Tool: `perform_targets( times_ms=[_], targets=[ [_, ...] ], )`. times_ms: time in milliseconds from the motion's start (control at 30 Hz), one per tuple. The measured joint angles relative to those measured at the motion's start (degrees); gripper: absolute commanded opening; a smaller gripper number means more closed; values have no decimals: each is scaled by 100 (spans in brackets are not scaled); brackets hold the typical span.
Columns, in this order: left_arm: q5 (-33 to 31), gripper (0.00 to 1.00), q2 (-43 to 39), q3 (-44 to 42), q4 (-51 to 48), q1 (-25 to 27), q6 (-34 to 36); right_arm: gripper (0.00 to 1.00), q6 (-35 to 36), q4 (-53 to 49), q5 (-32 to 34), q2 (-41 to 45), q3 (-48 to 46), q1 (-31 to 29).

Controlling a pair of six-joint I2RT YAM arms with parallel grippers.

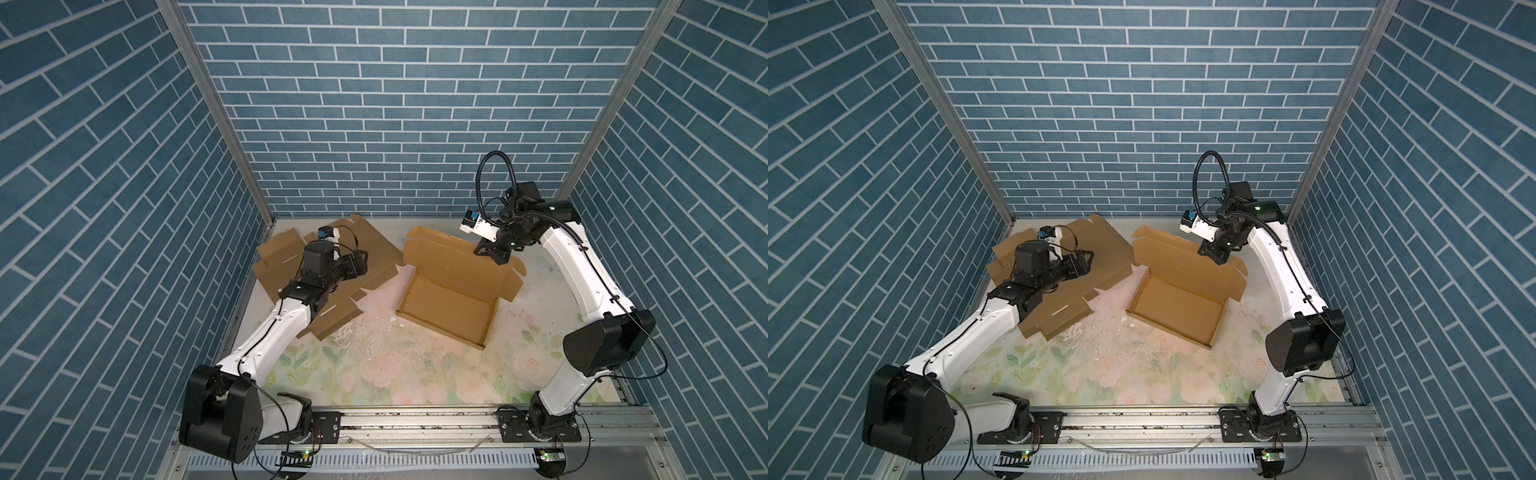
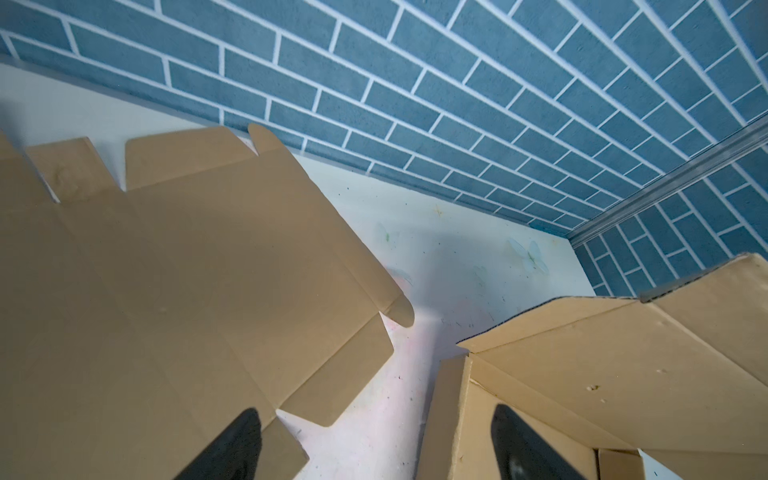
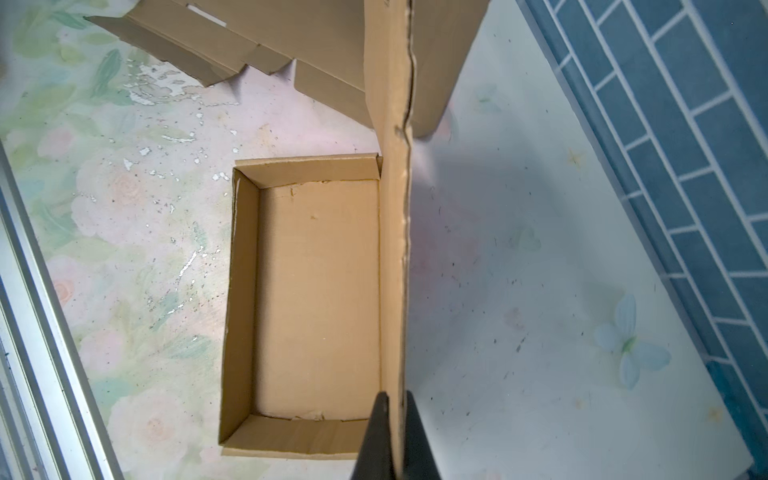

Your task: Fold the paper box

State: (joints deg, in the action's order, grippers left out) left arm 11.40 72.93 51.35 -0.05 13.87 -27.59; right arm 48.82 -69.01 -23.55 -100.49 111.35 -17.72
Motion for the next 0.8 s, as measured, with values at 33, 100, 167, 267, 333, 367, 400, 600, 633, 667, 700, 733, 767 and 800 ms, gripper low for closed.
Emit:
perform_targets(
  times_ms=[33, 100, 167, 267, 333, 367, 400, 600, 633, 667, 700, 733, 767, 800],
  targets=[
    [114, 89, 9, -2, 37, -103, 2, 11, 87, 0, -31, -125, 136, -44],
    [275, 88, 33, -2, 81, -232, 22, 14, 223, 17, -46, -380, 365, -107],
    [372, 88, 44, -2, 72, -282, 116, 26, 304, 94, -42, -555, 413, -155],
    [420, 89, 26, 0, 17, -282, 367, 41, 422, 210, -13, -693, 402, -173],
    [396, 89, -22, 0, -90, -282, 584, 49, 424, 389, -4, -662, 358, -173],
    [372, 90, -52, 0, -149, -282, 697, 51, 420, 483, -4, -614, 319, -173],
    [350, 92, -90, 0, -212, -282, 811, 52, 400, 579, -2, -542, 258, -173],
    [372, 95, -177, 223, -573, -308, 1486, 55, 37, 1355, 13, 343, -455, -118],
    [431, 94, -170, 297, -621, -321, 1591, 55, -151, 1582, 39, 597, -675, -107],
    [494, 93, -157, 365, -647, -330, 1681, 55, -348, 1777, 96, 807, -852, -85],
    [599, 93, -125, 474, -680, -337, 1812, 55, -590, 1993, 181, 1049, -1047, -50],
    [702, 92, -83, 584, -699, -337, 1939, 56, -883, 2223, 282, 1309, -1248, 4],
    [787, 92, -44, 656, -702, -332, 2046, 56, -1130, 2402, 356, 1517, -1410, 61],
    [901, 92, 7, 739, -710, -310, 2186, 56, -1421, 2610, 422, 1749, -1609, 136]
  ],
)
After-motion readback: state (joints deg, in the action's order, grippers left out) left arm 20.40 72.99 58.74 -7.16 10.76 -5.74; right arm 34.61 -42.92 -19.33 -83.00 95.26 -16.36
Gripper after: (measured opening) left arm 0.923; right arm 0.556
